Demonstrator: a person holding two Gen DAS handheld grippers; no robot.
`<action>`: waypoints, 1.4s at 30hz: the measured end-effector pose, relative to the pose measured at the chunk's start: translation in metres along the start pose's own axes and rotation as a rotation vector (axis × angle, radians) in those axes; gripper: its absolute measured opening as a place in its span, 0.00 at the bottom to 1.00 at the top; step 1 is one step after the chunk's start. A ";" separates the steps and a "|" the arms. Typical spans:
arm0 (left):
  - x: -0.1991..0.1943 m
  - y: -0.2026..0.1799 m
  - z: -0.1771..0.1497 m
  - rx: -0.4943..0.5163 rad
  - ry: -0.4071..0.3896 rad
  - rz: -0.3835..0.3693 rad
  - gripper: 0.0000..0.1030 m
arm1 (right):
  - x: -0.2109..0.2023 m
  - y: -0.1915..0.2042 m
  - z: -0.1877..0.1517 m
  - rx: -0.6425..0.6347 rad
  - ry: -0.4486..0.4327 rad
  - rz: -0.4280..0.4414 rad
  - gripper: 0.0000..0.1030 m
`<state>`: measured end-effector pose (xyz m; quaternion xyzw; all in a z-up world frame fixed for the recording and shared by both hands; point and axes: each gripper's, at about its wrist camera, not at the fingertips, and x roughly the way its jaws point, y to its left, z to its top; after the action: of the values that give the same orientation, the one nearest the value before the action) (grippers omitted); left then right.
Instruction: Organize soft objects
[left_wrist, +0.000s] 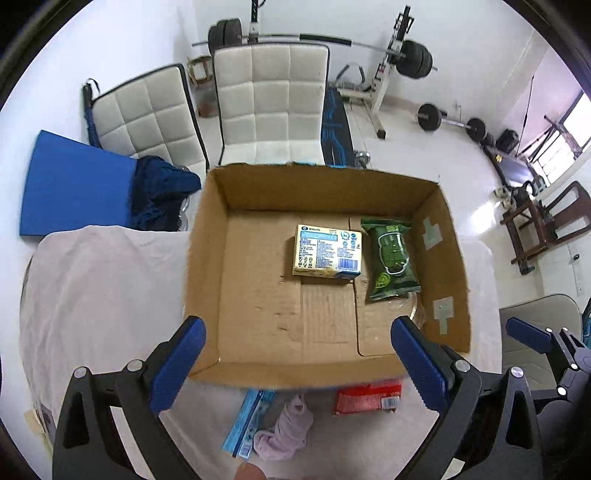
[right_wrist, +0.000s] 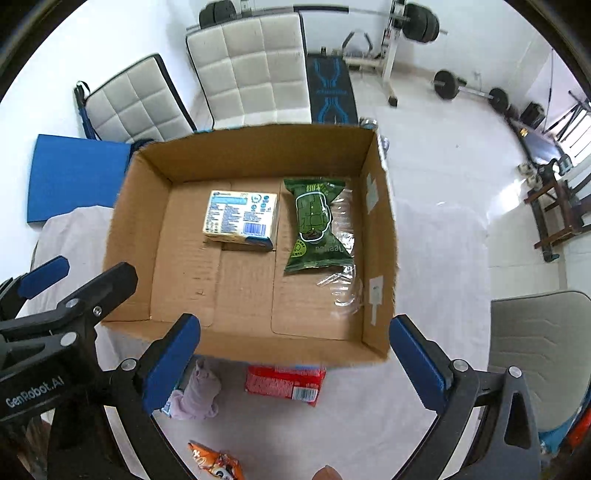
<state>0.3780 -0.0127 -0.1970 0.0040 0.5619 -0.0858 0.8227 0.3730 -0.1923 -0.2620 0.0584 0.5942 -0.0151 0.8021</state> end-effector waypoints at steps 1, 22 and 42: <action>-0.004 -0.001 -0.003 -0.002 -0.008 0.000 1.00 | -0.007 0.001 -0.005 0.002 -0.014 0.004 1.00; 0.018 0.076 -0.231 -0.202 0.287 0.235 1.00 | 0.082 0.057 -0.216 -0.054 0.409 0.182 1.00; 0.046 0.062 -0.240 -0.221 0.341 0.229 1.00 | 0.151 0.034 -0.265 -0.032 0.507 0.125 0.59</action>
<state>0.1817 0.0665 -0.3335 -0.0081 0.6945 0.0722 0.7158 0.1683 -0.1225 -0.4794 0.0843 0.7718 0.0588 0.6276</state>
